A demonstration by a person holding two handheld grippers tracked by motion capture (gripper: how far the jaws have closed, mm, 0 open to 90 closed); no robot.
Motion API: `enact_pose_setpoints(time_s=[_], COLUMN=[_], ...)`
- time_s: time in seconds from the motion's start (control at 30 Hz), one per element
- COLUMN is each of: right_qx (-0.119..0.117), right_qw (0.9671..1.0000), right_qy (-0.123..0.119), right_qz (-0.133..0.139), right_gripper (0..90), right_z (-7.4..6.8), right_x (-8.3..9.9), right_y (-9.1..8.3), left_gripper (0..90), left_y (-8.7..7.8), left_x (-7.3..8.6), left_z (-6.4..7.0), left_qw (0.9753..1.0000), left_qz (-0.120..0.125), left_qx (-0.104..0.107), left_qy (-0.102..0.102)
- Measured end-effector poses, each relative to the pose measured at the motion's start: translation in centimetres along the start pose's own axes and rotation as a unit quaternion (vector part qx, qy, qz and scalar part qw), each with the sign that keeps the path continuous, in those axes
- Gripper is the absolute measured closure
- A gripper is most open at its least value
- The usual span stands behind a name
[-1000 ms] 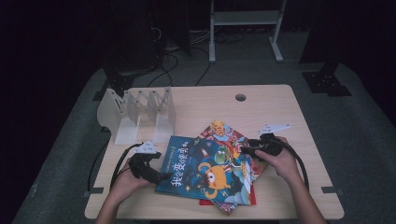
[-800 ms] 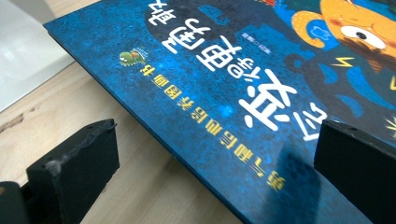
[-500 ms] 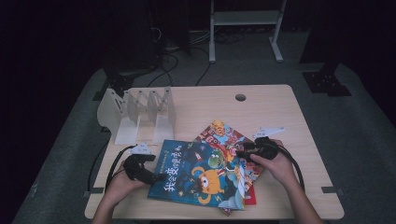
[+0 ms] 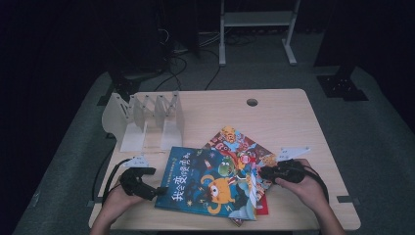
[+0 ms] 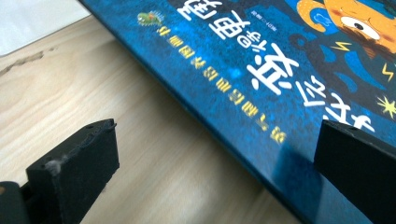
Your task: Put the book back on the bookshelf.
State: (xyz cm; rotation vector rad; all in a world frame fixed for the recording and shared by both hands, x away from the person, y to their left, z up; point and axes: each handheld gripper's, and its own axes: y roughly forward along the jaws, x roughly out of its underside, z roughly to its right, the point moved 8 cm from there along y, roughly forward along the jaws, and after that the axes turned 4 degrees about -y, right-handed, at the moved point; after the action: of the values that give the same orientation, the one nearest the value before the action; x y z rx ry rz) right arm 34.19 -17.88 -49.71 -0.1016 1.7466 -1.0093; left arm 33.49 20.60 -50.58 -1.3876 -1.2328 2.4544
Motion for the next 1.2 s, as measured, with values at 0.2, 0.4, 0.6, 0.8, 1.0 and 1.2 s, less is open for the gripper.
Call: enact_pose_setpoints(time_s=[0.2, 0.4, 0.6, 0.8, 1.0, 1.2], right_qx=[-0.026, -0.033, -0.033, -0.032, -0.032, -0.041], right_qw=[0.9994, 0.9989, 0.9989, 0.9988, 0.9987, 0.998], right_qy=[-0.019, -0.03, -0.031, -0.032, -0.036, -0.045], right_qz=[-0.014, -0.015, -0.015, -0.016, -0.017, -0.014], right_gripper=[86.0, 88.1, 89.2, 89.2, 89.4, 89.4], right_z=[-1.7, -2.2, -2.2, -2.3, -2.3, -3.0], right_x=[0.4, 0.2, 0.2, 0.2, 0.1, -0.4], right_y=[0.2, 0.6, 0.6, 0.6, 0.6, 1.3], left_gripper=[0.0, 0.0, 0.0, 0.0, 0.0, 0.0], left_y=[0.5, 1.0, 1.9, 2.7, 3.2, 3.6], left_x=[-0.1, -0.4, -0.6, -0.6, -0.7, -0.7], left_z=[0.3, 0.7, 1.1, 1.2, 1.2, 1.3], left_qw=[1.0, 0.9998, 0.9989, 0.9965, 0.994, 0.9922], left_qz=[0.0, -0.003, -0.003, -0.001, -0.003, -0.006], left_qx=[0.01, 0.019, 0.043, 0.07, 0.091, 0.104], left_qy=[0.0, -0.003, -0.016, -0.045, -0.06, -0.068])
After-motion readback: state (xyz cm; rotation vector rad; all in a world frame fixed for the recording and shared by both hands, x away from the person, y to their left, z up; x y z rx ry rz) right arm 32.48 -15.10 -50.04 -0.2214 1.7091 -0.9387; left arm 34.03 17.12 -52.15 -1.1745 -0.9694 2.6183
